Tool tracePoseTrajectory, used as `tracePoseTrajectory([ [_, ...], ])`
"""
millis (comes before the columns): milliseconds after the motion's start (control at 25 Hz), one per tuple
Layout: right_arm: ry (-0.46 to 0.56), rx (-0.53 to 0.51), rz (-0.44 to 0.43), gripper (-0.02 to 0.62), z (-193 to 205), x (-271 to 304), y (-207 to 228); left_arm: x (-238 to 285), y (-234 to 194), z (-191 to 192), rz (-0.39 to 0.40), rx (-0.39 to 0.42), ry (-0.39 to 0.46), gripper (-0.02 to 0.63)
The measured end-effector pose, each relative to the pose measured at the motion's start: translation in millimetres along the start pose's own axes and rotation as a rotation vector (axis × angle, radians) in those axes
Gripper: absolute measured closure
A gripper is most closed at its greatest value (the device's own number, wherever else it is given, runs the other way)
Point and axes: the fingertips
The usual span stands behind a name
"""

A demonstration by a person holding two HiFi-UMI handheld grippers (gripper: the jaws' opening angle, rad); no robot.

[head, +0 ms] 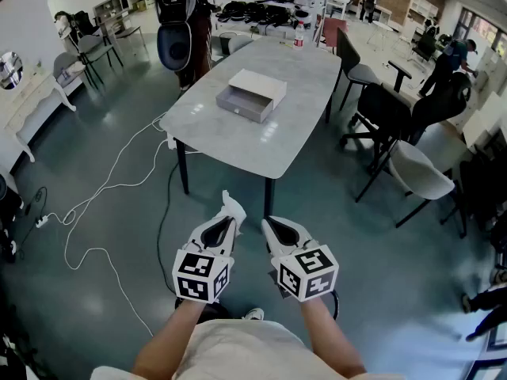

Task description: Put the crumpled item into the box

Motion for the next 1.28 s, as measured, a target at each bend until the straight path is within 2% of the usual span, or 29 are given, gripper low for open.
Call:
tracePoseTrajectory([
  [480,-0.025,-0.005,0.011,0.591,-1.2,27.7,-2.8,12.2,-27.9,-2.8,0.020,-0.027,0.009,0.583],
  [800,-0.044,-0.010,0.042,0.591,-16.6,87.6,-10.0,31.2,-84.4,-15.0,0.056,-0.043,0.006,0.583],
  [1280,-0.053,-0.031,0.078,0.591,-45.9,179.4,-52.4,32.7,-182.2,-37.1,0.108,-0.048,0.006,0.583],
])
Point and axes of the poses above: the fingertips, and each gripper's own axes: x forward along the fingers, y to its right, z out of its underside, and after that the axes turned 10 degrees about z, right-handed
